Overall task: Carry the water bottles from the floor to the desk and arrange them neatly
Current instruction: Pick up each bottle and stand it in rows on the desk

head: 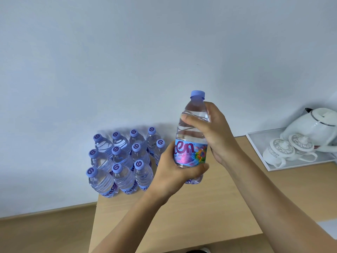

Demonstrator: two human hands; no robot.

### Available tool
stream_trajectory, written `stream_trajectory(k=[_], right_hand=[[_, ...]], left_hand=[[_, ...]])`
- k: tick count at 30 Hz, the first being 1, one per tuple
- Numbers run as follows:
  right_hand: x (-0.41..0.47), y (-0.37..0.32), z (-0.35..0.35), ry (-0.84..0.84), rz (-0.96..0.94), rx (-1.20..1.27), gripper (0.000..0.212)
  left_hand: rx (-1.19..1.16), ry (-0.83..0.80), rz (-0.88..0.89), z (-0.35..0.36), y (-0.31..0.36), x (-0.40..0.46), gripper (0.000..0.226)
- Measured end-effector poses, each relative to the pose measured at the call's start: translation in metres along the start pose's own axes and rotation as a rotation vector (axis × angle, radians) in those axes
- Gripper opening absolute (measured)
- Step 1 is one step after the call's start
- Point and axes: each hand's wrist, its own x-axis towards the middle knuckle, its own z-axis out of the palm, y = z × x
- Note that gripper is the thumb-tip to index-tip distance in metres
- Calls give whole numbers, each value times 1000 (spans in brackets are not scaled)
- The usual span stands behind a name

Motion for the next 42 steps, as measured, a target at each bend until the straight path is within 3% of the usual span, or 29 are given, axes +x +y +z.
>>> stream_trajectory(k=[3,7,12,16,23,27,32,37,42], right_hand=[[-1,3,7,38,19,1,51],[4,3,6,11,63,80,44],[10,5,-2,-142,59,242,33],[11,5,-2,-212,36,309,41],[9,3,7,-67,-31,37,52],[9,4,12,-30,2,34,48],[13,4,9,-98,26,123,33],[15,4,6,-213,32,232,30],[15,4,8,-242,29,156,36]], left_hand=[[39,22,24,2,-3,-1,55],[-25,-24,-18,-2,-4,-1,63],[-166,-165,-77,-11,-1,3,67],[-76,-119,-61,-15,1,4,64],[40,50,18,-10,1,2,49],[7,37,-10,-8,-1,0,56],[-108,-36,-64,-15,0,1,66],[-205,-144,-74,-23,3,0,48],[-157,-71,-64,-20,2,-3,47]])
